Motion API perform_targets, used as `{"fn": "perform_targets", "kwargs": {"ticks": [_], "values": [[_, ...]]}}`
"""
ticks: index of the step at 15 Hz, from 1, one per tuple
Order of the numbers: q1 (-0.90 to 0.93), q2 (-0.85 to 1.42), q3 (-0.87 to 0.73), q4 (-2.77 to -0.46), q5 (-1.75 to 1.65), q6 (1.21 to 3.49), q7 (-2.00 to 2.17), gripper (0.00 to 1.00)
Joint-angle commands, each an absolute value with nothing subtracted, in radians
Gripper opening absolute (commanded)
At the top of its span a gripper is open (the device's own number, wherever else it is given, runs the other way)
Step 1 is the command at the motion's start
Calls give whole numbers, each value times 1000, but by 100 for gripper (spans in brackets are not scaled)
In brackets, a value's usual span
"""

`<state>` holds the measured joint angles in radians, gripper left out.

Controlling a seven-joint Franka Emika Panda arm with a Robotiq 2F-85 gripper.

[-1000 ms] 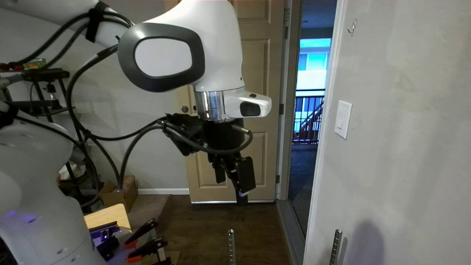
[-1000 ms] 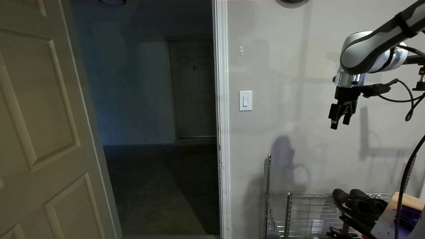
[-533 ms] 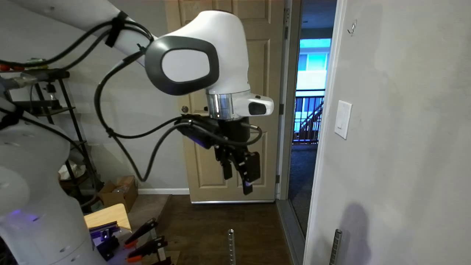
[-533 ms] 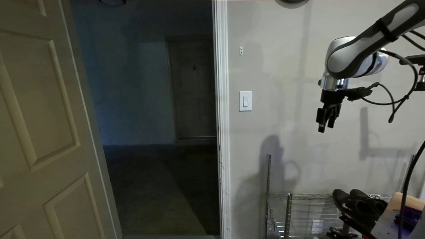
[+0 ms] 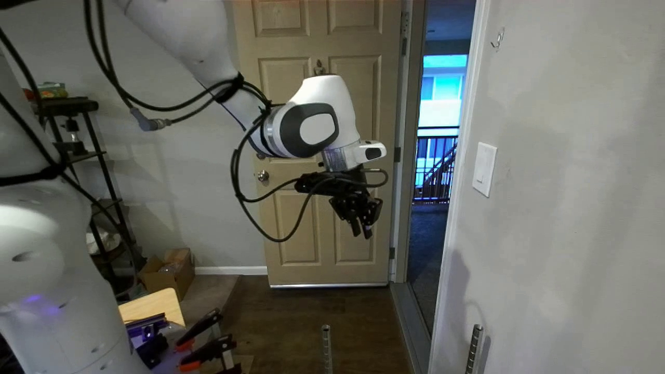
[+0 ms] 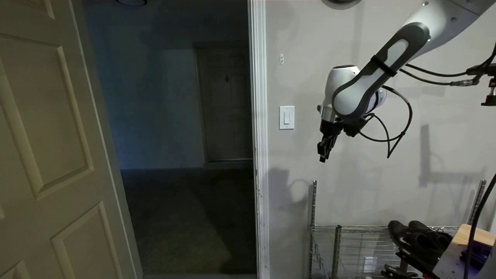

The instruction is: Turn off the light

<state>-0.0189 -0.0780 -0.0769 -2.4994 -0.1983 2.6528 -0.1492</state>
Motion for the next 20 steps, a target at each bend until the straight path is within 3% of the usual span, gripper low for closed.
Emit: {"fn": "perform_targets", "kwargs": {"ticks": [1, 4, 9, 20], "values": [[-55, 49, -66, -2422, -352, 2828, 12, 7], [-44, 115, -118, -2374, -481, 2954, 202, 0], [5, 191, -235, -2270, -678, 3044, 480, 6], [203, 299, -449, -2070, -959, 3106, 954, 5]]}}
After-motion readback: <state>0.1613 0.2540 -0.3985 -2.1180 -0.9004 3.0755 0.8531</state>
